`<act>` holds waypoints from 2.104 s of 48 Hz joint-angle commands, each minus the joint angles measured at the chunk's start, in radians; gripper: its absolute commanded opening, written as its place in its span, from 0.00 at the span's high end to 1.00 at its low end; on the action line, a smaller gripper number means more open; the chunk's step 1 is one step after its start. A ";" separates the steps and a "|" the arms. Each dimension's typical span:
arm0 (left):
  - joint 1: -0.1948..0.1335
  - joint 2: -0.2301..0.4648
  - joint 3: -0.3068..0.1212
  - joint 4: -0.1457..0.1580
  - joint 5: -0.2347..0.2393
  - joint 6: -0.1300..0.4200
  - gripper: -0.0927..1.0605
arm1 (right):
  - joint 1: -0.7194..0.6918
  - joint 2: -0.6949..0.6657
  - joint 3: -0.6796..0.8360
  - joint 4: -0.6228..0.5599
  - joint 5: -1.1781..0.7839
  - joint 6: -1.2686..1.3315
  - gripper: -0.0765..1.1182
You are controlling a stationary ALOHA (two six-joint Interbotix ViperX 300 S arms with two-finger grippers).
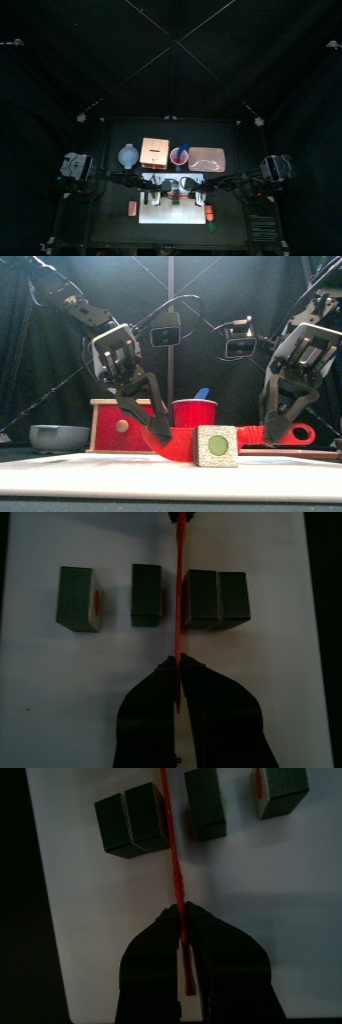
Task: Place sushi on board then cut the sushi with the knife then place the pieces on the plate
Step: Cut the sushi into 4 pieces
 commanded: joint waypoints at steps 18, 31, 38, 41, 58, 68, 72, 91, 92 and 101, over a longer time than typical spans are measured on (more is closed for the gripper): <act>0.017 -0.100 -0.008 0.035 0.021 0.002 0.57 | -0.034 -0.163 -0.012 -0.057 0.051 0.003 0.63; -0.006 -0.152 0.002 0.057 0.021 0.000 0.57 | -0.028 -0.256 0.005 -0.029 0.067 0.003 0.63; -0.035 -0.137 0.002 0.037 0.020 -0.003 0.57 | -0.006 -0.258 0.012 0.006 0.064 0.003 0.63; -0.041 -0.126 0.000 0.020 0.017 -0.002 0.57 | 0.003 -0.255 0.014 0.017 0.063 0.003 0.63; -0.057 -0.100 -0.009 -0.032 0.015 0.000 0.57 | 0.029 -0.216 0.017 0.051 0.060 0.003 0.63; -0.071 -0.097 -0.009 -0.046 0.012 -0.002 0.57 | 0.041 -0.201 0.015 0.063 0.057 0.003 0.63; -0.075 -0.092 -0.009 -0.054 0.012 -0.002 0.57 | 0.048 -0.199 0.017 0.069 0.054 0.003 0.63; -0.078 -0.078 -0.009 -0.061 0.011 -0.003 0.57 | 0.051 -0.189 0.021 0.075 0.040 0.003 0.63; -0.078 -0.078 -0.009 -0.063 0.011 -0.003 0.57 | 0.051 -0.187 0.021 0.074 0.040 0.003 0.63; -0.078 -0.075 -0.009 -0.067 0.011 -0.002 0.57 | 0.054 -0.170 0.021 0.078 0.040 0.003 0.63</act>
